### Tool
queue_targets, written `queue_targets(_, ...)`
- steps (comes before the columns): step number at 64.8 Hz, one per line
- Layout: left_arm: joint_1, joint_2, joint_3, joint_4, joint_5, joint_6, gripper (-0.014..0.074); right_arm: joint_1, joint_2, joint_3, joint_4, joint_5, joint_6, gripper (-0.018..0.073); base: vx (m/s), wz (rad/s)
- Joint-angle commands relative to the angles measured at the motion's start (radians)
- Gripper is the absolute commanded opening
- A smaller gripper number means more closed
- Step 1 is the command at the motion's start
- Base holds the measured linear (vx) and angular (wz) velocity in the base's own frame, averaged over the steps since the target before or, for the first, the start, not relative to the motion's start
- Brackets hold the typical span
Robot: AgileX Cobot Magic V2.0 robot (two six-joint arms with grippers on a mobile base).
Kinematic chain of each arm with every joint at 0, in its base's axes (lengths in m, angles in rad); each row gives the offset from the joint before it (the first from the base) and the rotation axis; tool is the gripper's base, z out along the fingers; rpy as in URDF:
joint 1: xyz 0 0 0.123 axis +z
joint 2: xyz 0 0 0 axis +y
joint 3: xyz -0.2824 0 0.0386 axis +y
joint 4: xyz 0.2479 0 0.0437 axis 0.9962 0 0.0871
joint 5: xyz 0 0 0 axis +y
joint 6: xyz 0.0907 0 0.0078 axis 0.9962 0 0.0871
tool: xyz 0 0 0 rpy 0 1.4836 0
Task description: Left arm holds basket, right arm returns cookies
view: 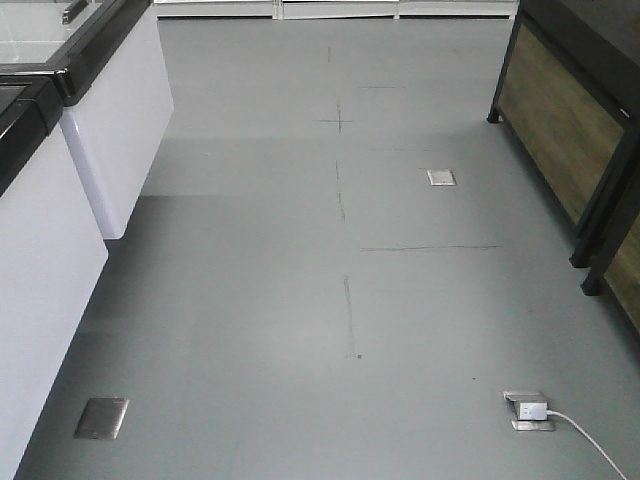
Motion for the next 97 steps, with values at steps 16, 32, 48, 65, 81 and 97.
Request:
queue_targets(16,0.001,0.017,-0.028,0.0,-0.09,-0.006,0.0463,0.0,-0.013,0.017,-0.003,-0.068,-0.009,-0.0006,0.0,0.0)
queue_targets(32,0.001,0.053,-0.028,0.0,-0.199,-0.004,0.0463,0.0,-0.013,0.017,-0.003,-0.068,-0.009,-0.0006,0.0,0.0)
queue_targets(48,0.001,0.087,-0.028,0.0,-0.234,-0.002,0.0463,0.0,-0.013,0.017,-0.003,-0.068,-0.009,-0.0006,0.0,0.0)
queue_targets(65,0.0,0.124,-0.028,0.001,-0.283,0.0,0.0463,0.0,-0.013,0.017,-0.003,-0.068,-0.009,-0.0006,0.0,0.0)
queue_targets(81,0.0,0.143,-0.028,0.002,-0.309,0.007,0.0459,0.0,-0.013,0.017,-0.003,-0.068,-0.009,-0.0006,0.0,0.0)
queue_targets(97,0.0,0.154,-0.028,0.003,-0.316,0.007,0.0394,0.0,-0.013,0.017,-0.003,-0.068,-0.009,-0.0006,0.0,0.0)
